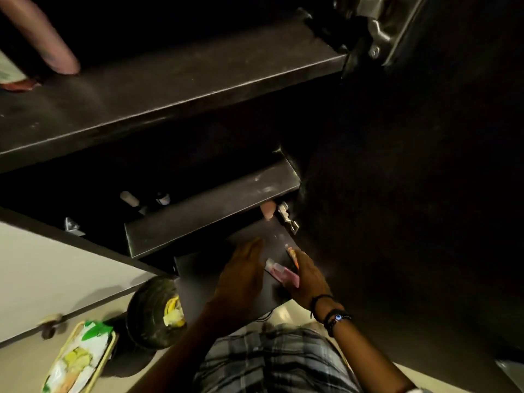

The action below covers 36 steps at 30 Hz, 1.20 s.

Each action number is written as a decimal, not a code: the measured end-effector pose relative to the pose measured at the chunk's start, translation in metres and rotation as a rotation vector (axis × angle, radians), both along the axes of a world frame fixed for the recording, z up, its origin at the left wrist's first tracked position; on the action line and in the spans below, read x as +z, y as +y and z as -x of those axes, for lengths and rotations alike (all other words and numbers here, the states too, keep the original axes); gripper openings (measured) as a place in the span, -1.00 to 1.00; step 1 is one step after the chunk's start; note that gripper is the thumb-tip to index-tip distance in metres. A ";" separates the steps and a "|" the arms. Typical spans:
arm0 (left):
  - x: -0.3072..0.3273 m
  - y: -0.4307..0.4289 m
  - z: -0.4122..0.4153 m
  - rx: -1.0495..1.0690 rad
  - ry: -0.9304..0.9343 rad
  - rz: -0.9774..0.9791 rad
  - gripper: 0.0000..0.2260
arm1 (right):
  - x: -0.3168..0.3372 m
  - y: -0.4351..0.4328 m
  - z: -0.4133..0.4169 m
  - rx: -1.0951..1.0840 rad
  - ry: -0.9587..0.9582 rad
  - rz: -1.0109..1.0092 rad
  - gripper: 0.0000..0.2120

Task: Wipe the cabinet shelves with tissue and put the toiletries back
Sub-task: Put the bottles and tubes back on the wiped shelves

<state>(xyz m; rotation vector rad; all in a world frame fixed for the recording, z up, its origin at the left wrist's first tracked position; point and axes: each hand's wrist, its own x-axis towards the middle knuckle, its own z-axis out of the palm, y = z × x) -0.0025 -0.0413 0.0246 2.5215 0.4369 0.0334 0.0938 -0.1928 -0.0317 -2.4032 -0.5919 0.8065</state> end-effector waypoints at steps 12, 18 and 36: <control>-0.068 0.014 -0.072 -0.133 0.341 -0.038 -0.53 | -0.061 0.009 -0.027 0.112 -0.081 0.269 -0.48; -0.104 -0.002 -0.059 -0.223 0.344 -0.020 -0.64 | -0.070 0.008 -0.030 0.220 -0.168 0.366 -0.67; 0.002 0.002 0.043 0.273 0.172 0.074 -0.74 | 0.049 0.023 -0.027 -0.094 -0.296 -0.401 -0.93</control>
